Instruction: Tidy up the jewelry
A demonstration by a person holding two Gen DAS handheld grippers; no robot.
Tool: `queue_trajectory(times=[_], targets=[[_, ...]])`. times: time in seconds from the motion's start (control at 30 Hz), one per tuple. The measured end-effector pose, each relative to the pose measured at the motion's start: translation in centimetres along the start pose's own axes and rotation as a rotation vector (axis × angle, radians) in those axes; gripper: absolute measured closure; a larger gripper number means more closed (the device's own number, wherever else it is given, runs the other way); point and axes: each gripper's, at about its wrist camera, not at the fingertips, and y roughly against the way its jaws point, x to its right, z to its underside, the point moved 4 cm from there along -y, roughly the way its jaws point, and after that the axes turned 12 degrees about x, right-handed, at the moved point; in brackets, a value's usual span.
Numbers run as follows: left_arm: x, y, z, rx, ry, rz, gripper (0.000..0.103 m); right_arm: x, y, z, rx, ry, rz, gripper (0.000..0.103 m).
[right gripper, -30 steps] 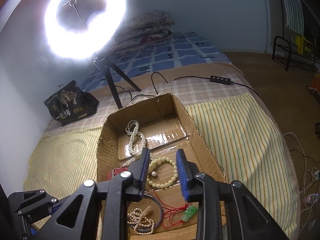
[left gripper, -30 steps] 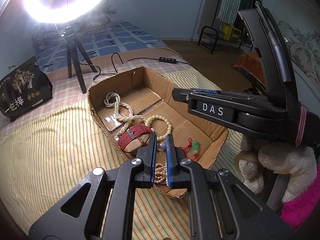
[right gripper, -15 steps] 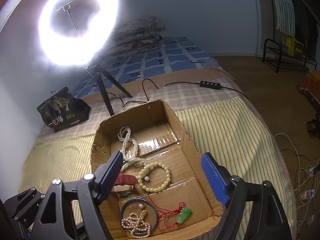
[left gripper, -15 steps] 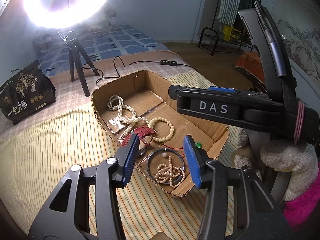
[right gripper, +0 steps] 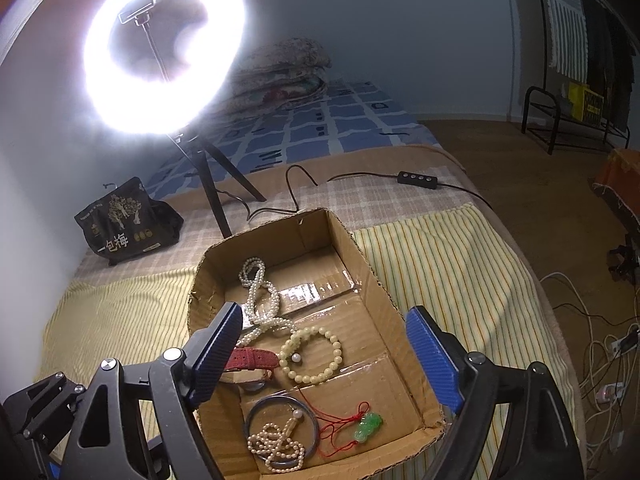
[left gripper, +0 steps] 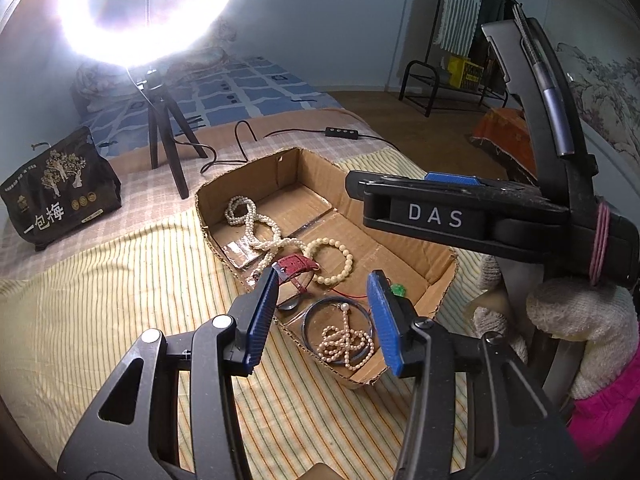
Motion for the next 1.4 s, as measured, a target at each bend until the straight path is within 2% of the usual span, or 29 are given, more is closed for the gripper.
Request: queue_trajectory(times=[0.73, 0.83, 0.97, 1.1, 1.17, 1.4], targets=[[-0.6, 6.2, -1.2, 0.093, -0.019, -0.035, 0.056, -2.3, 5.9, -2.0, 0.102, 0.04, 0.023, 0.014], [-0.8, 7.4, -1.4, 0.11, -0.019, -0.04, 0.056, -2.6, 7.1, -2.2, 0.12, 0.048, 0.032, 0.01], [-1.1, 9.2, -1.6, 0.139, -0.013, -0.043, 0.042, -3.0, 8.8, -2.5, 0.161, 0.071, 0.059, 0.007], [-1.4, 10.6, -1.8, 0.158, -0.013, -0.051, 0.042, -3.8, 10.7, -2.8, 0.189, 0.098, 0.076, 0.006], [-1.7, 11.2, -1.9, 0.164, -0.014, -0.055, 0.041, -4.1, 11.6, -2.6, 0.192, 0.107, 0.083, 0.002], [-2.7, 13.6, -1.8, 0.194, -0.004, -0.082, 0.034, -5.2, 14.6, -2.4, 0.24, 0.14, 0.126, 0.0]])
